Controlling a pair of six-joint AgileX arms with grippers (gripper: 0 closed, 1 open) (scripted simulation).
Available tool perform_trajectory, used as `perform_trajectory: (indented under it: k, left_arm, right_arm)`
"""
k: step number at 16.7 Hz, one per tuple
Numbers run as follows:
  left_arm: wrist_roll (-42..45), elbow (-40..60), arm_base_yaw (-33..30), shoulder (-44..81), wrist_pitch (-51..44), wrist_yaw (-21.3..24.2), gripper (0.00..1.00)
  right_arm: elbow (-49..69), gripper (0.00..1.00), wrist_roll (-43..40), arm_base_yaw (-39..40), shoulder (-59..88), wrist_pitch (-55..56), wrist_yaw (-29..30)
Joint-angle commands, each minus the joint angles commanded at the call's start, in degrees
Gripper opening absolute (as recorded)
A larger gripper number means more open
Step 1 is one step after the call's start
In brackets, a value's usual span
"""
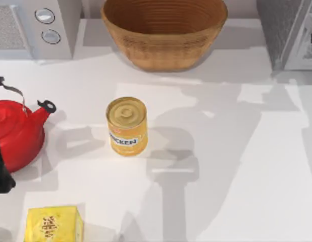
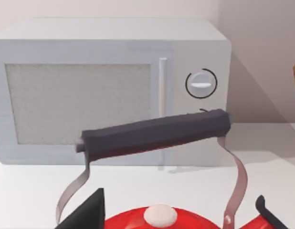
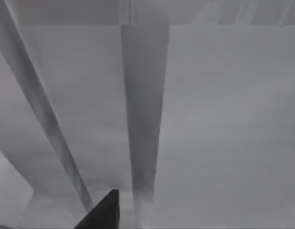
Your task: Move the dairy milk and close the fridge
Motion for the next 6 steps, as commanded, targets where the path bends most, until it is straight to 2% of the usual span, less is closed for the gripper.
perform_trajectory:
  k: [6]
  left_arm:
    - [0.00, 0.00, 0.00, 0.00, 0.00, 0.00, 1.00]
  right_arm:
    - [10.65, 1.00, 0.13, 0.06, 7.89, -2.17, 0.20]
